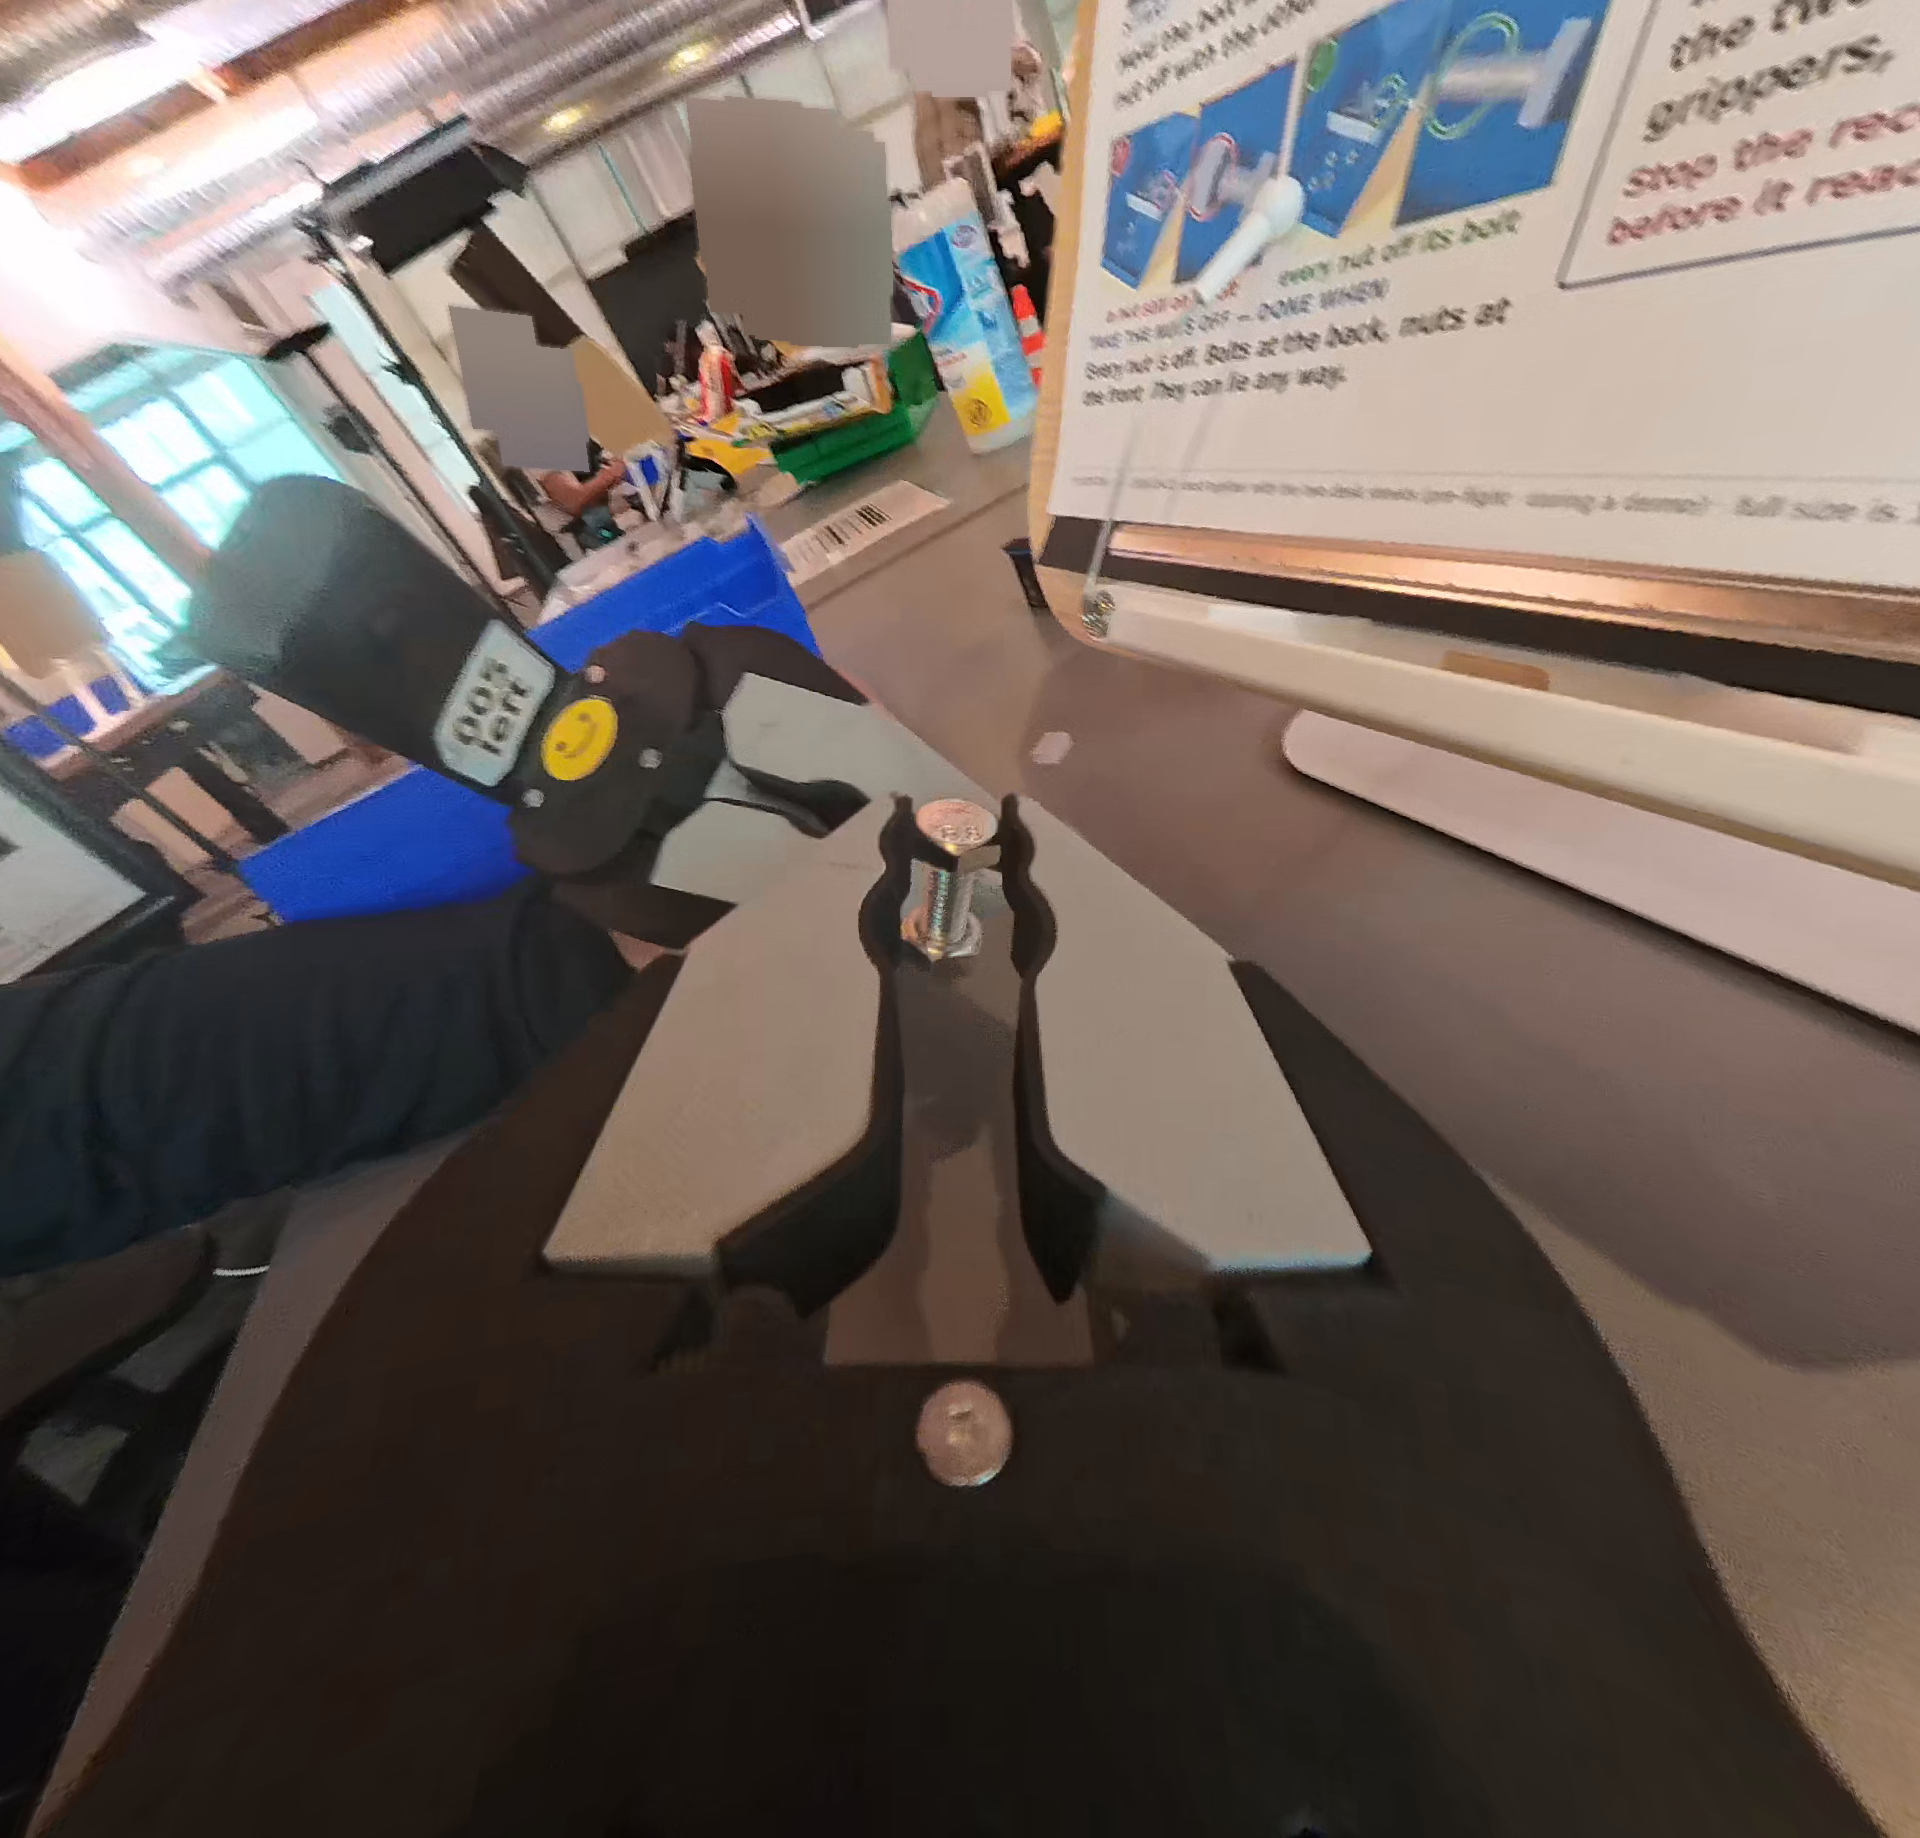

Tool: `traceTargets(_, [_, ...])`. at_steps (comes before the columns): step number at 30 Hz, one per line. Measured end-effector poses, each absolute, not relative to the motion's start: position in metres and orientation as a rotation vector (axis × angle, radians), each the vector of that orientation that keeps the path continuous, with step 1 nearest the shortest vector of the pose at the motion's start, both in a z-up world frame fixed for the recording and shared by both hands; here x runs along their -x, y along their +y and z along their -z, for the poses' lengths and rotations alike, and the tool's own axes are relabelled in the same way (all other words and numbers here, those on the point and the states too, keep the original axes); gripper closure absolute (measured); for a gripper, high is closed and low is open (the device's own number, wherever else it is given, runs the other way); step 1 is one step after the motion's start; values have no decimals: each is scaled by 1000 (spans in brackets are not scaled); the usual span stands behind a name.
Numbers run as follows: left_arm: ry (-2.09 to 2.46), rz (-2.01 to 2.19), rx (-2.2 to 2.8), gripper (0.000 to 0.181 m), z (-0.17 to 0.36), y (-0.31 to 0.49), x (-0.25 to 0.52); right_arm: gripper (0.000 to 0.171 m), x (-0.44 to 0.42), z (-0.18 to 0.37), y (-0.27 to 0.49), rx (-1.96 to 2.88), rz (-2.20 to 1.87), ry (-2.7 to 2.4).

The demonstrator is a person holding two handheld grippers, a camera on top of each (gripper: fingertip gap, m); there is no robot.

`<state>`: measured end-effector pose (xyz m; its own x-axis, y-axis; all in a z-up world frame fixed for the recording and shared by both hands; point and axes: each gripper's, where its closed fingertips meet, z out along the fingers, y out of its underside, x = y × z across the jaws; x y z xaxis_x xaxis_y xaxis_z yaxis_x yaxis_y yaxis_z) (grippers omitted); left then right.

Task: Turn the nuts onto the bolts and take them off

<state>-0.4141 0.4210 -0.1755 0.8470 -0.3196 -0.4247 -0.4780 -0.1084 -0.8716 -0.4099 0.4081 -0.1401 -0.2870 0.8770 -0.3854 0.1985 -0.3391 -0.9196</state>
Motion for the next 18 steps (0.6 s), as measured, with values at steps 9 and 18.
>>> traceTargets(9, [724, -151, 1685, 180, 180, 416, 399, 158, 414, 159, 414, 1483, -1489, -1438])
traceTargets(18, [777, -471, 1716, 161, 193, 425, 413, 171, 416, 171, 419, 1610, -1595, -1379])
